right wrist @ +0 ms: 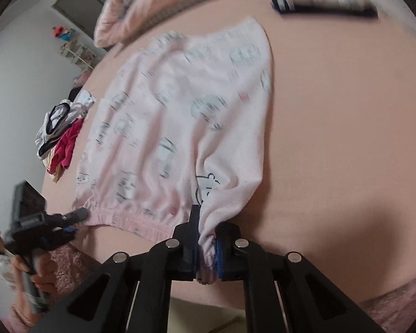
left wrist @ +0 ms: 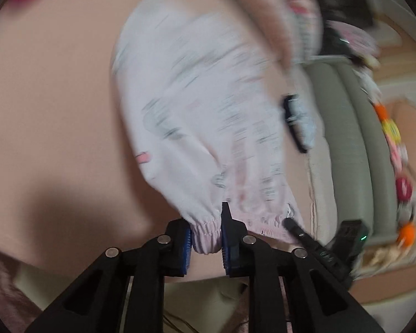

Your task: Fold clothes

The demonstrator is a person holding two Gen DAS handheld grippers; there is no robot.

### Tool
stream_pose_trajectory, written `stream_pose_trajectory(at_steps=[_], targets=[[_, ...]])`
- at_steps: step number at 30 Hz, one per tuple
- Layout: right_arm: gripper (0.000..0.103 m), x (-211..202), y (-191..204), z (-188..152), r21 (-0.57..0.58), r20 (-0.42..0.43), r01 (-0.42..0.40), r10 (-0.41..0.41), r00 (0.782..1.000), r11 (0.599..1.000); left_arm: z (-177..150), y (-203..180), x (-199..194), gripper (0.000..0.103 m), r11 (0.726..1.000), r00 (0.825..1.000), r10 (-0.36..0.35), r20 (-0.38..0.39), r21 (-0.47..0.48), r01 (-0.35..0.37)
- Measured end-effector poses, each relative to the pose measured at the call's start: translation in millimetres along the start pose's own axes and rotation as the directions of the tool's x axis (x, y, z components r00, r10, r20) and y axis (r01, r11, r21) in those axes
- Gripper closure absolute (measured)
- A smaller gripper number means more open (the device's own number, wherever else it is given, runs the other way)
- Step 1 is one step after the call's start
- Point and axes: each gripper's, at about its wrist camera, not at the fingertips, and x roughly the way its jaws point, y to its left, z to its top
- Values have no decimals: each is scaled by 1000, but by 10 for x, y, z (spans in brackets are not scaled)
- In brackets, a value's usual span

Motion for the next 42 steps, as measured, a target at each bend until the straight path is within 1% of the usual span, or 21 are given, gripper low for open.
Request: stream_pose_trajectory(at_steps=[2,5,7,10,12,15,17,19,20,22,24,25,27,28,30,32,34,36,38,40,42], targets=[[96,-301,196,70,-41,96,-36,40,995,998,27,-131,-128,88,999,999,-25,26,34,24],[96,-827,466,149,-102,214,-88,108,971,991,55,-411,-444,88,992,994,-74,78,104,65],[96,-1234,576,187,-123,270,-172,200,942,977,24,-704,-802,88,979,985,-109,136,188,82],[96,-1964,798,241,-195,356,-252,308,883,948,18,-1217,-1308,88,949,975,-132,181,308,71],[96,-2270,920,285,-237,393,-214,294,871,948,125,-1371,-1398,88,944,973,-170,156,310,115],[96,-2225,926,404,-208,397,-106,183,900,972,417,-1265,-971,88,967,991,-100,91,245,75],[96,-1710,760,545,-147,307,-38,82,948,988,735,-1128,-530,88,979,1000,-19,16,205,15],[96,-1211,605,806,-101,211,59,-37,977,993,1052,-991,-89,89,984,996,60,-63,169,-49],[96,-1153,649,1030,-101,209,68,-45,977,993,1344,-1201,-91,89,968,994,106,-30,230,-96],[96,-1105,775,1493,-109,222,68,-42,974,992,1689,-1773,-413,89,931,992,77,97,350,-106],[96,-1577,1125,1785,-166,361,66,-2,932,984,1872,-2383,-979,88,887,973,-36,229,455,-74],[96,-1834,1308,1925,-195,432,68,23,902,978,1873,-2561,-1200,88,868,957,-53,286,486,-97],[96,-2346,1674,2205,-253,562,80,79,823,964,1862,-2898,-1633,88,829,915,-87,394,539,-153],[96,-2467,1728,2200,-258,586,76,93,805,963,1830,-2956,-1775,88,821,901,-92,425,545,-173],[96,-2665,1793,2141,-261,620,63,117,776,963,1713,-2904,-1956,88,824,894,-126,430,547,-147],[96,-2862,1858,2083,-264,652,50,140,745,963,1543,-2679,-1886,87,841,909,-139,393,532,-101],[96,-2680,1638,1817,-238,617,43,117,778,970,1343,-2337,-1574,86,862,939,-92,332,499,-92],[96,-2289,1329,1525,-211,544,40,83,835,977,1135,-1890,-1081,86,893,971,-11,238,440,-98],[96,-1807,1016,1242,-171,449,51,32,893,984,937,-1363,-482,88,927,991,84,108,355,-117],[96,-1223,702,974,-118,328,86,-43,944,989,739,-837,116,88,951,986,164,-33,271,-150],[95,-638,389,707,-69,197,127,-111,974,989,479,-338,690,88,946,949,270,-160,226,-231]])
